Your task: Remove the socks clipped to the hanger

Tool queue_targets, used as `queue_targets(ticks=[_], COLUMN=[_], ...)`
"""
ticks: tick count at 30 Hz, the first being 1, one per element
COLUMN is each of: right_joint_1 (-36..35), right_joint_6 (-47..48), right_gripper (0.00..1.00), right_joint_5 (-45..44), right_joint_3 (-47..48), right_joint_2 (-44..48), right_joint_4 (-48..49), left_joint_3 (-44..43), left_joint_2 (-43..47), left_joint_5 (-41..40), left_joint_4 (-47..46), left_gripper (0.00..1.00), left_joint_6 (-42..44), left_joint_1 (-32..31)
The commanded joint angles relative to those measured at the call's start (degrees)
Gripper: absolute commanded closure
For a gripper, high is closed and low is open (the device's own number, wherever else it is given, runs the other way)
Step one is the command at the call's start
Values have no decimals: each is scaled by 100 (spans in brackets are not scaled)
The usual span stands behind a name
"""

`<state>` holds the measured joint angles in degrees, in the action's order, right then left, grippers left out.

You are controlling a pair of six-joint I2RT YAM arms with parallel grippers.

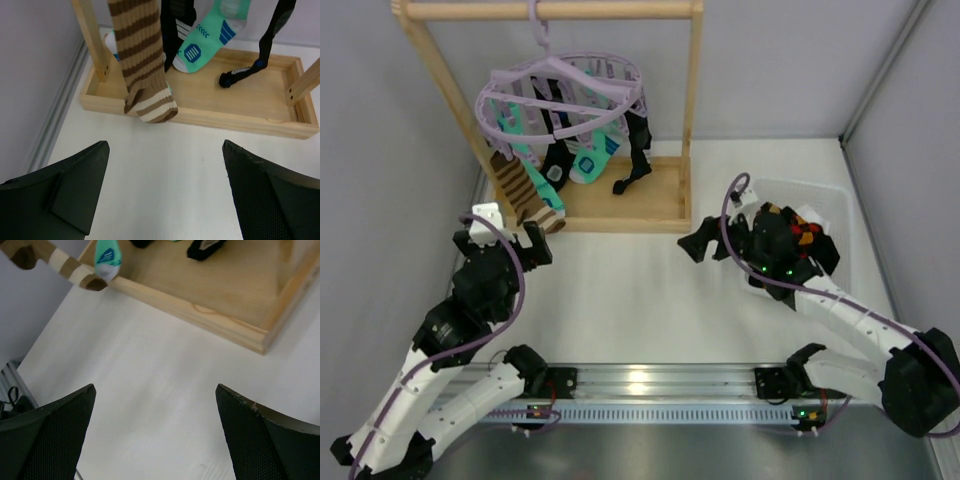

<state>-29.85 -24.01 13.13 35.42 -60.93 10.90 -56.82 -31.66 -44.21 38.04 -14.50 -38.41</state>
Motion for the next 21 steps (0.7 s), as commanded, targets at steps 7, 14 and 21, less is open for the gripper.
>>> queue_targets(ticks=[7, 14, 21], right_joint_1=[-505, -487, -426], right_joint_6=[-359, 237, 634], right_gripper=[1, 1, 1], right_joint_5=[779, 683, 980], right_joint_3=[97, -79, -219], right_joint_2=[-289, 326, 845], right_joint_4=[1591, 1110, 966], left_joint_3=[312, 425, 951], left_joint_2=[-945, -1677, -1659], left_joint_5=[1448, 2855, 3618], left_joint_4=[-904, -1325, -2352], left_gripper=[2, 2, 2], left_joint_6=[266, -808, -194], left_joint_1=[517, 2564, 4411])
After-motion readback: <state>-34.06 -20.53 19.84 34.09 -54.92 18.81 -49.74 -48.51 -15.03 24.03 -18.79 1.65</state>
